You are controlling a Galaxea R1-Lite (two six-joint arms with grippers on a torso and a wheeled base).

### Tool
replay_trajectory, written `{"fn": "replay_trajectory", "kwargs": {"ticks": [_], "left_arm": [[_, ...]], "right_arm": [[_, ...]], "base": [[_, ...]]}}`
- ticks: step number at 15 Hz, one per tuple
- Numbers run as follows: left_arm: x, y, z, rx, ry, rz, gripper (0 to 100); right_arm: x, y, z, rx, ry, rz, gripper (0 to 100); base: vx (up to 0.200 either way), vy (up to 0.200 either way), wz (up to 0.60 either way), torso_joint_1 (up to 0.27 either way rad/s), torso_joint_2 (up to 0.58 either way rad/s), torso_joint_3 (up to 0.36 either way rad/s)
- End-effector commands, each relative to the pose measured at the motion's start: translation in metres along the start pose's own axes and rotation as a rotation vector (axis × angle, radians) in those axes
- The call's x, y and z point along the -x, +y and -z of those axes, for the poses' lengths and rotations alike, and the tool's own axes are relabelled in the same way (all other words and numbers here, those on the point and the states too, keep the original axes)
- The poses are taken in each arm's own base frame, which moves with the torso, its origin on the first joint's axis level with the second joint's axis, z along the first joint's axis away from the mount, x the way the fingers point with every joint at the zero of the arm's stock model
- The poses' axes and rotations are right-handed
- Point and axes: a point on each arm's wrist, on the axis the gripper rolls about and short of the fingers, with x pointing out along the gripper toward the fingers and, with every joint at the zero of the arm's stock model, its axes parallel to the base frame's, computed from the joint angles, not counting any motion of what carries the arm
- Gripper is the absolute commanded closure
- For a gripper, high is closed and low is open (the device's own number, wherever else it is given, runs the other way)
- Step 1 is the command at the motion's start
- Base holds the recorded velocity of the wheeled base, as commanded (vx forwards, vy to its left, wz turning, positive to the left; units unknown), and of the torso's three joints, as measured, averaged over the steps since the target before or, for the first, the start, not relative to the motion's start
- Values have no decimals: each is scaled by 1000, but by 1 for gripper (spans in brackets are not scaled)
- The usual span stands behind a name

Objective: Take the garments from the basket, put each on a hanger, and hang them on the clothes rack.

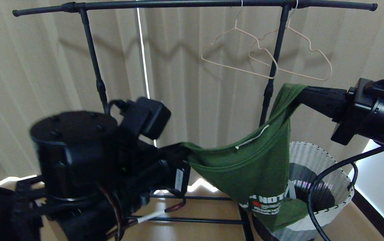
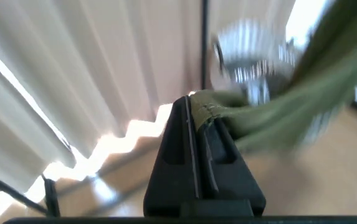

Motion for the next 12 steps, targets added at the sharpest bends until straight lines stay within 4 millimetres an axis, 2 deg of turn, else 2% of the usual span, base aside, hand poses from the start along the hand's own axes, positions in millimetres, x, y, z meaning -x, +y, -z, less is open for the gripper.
{"fn": "replay_trajectory", "kwargs": {"ticks": [1, 2, 4, 8, 9, 11, 12], "left_arm": [[38, 28, -64, 60, -171, -61, 100], [42, 32, -75, 61, -178, -73, 100], [47, 37, -84, 60, -173, -90, 100], [39, 38, -54, 7, -26, -102, 100], [38, 41, -53, -40, -22, -116, 100], [39, 47, -63, -101, -47, -144, 100], [39, 53, -75, -95, -80, -168, 100]], "right_arm": [[-3, -1, -3, 3, -10, 1, 100], [-4, -1, -7, 6, -20, 3, 100], [-4, -2, -8, 8, -25, 4, 100], [-5, -15, 7, 9, 29, 61, 100], [-5, -17, 7, 8, 29, 68, 100], [-10, -18, 8, 8, 23, 68, 100], [-13, -19, 7, 18, -6, 66, 100]], "base": [[0, 0, 0, 0, 0, 0], [0, 0, 0, 0, 0, 0], [0, 0, 0, 0, 0, 0], [0, 0, 0, 0, 0, 0], [0, 0, 0, 0, 0, 0], [0, 0, 0, 0, 0, 0], [0, 0, 0, 0, 0, 0]]}}
